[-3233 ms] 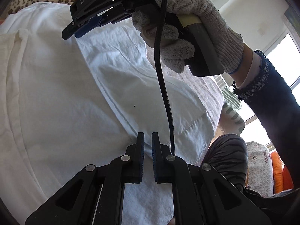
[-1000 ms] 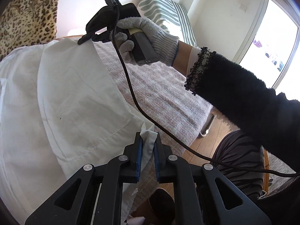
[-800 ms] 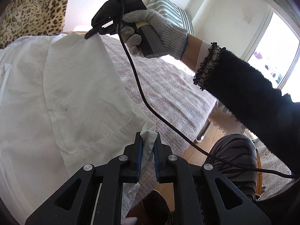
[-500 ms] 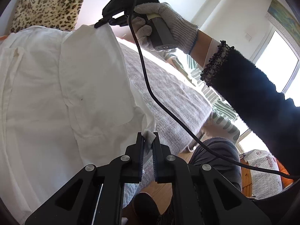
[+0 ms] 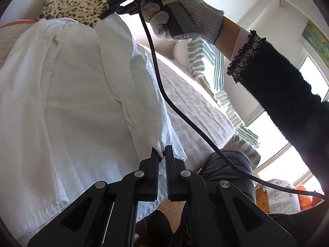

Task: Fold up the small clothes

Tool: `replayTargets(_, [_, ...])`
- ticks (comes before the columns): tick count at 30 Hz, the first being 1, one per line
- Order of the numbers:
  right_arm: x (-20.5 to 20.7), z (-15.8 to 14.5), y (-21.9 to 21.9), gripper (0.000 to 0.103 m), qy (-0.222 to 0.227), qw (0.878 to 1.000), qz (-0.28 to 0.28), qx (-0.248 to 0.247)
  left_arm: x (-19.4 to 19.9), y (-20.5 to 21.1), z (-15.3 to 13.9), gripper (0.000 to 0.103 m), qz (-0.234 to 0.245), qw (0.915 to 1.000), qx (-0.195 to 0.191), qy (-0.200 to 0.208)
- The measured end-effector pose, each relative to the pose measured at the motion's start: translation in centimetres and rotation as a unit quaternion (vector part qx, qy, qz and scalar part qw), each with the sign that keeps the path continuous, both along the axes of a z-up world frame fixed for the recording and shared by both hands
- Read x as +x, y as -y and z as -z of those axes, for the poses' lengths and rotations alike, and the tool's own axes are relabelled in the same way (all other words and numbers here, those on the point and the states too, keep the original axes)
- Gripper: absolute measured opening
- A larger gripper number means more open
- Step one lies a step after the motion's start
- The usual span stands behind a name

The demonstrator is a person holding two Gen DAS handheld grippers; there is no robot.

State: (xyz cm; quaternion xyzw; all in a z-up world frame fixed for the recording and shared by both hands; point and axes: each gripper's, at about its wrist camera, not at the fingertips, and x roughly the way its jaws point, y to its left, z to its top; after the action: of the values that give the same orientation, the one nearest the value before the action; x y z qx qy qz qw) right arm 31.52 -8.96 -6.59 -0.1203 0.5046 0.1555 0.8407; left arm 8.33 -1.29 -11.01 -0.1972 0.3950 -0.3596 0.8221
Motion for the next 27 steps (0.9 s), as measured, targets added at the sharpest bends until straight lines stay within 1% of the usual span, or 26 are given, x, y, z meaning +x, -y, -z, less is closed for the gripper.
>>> replayTargets(3, [0.2, 1.1, -2.6, 0.000, -0.006, 1.000, -0.017, -0.014, -0.3, -1.2, 0.6, 0.004, -0.018, 0.9997, -0.012, -0.011])
replayTargets(10, [0.5, 4.3, -8.1, 0.000, -0.023, 0.998, -0.050, -0.040, -0.8, -3.0, 1.7, 0.004, -0.043, 0.9984, -0.019, -0.030])
replayTargets(14, [1.0, 6.2, -9.9, 0.000, -0.032, 0.997, -0.055, -0.045, -0.7, -4.1, 2.3, 0.004, -0.056, 0.9970, -0.024, -0.047])
replayTargets(16, [1.3, 7.1, -10.3, 0.000, -0.040, 0.997, -0.055, -0.045, -0.6, -4.2, 2.6, 0.004, -0.049, 0.9968, -0.027, -0.057])
replayTargets(17, [1.4, 7.6, -10.4, 0.002, -0.048, 0.996, -0.060, -0.044, -0.6, -4.1, 2.6, 0.004, -0.046, 0.9969, -0.025, -0.059])
replayTargets(19, [1.4, 8.1, -10.4, 0.010, -0.059, 0.995, -0.071, -0.039, -0.8, -3.8, 2.3, 0.004, -0.044, 0.9974, -0.014, -0.055])
replayTargets(20, [1.3, 7.9, -10.2, 0.015, -0.060, 0.995, -0.069, -0.029, -0.9, -3.7, 1.9, 0.004, -0.043, 0.9976, -0.009, -0.053])
replayTargets(21, [1.1, 7.4, -9.7, 0.026, -0.063, 0.996, -0.069, -0.007, -1.0, -3.6, 1.6, 0.007, -0.042, 0.9977, -0.003, -0.054])
replayTargets(22, [0.8, 6.5, -9.1, 0.032, -0.063, 0.995, -0.069, 0.021, -1.0, -3.5, 1.2, 0.013, -0.038, 0.9978, 0.002, -0.055])
replayTargets(24, [-0.5, 4.2, -7.0, 0.031, -0.053, 0.992, -0.069, 0.087, -1.5, -3.9, 0.0, 0.014, -0.032, 0.9984, 0.008, -0.047])
replayTargets(26, [-2.8, 2.0, -3.9, 0.031, -0.039, 0.986, -0.057, 0.150, -2.4, -4.4, -1.6, 0.014, -0.026, 0.9991, 0.019, -0.026])
replayTargets(27, [-4.3, 1.2, -2.1, 0.032, -0.030, 0.984, -0.049, 0.171, -2.8, -4.9, -2.3, 0.014, -0.025, 0.9992, 0.025, -0.016])
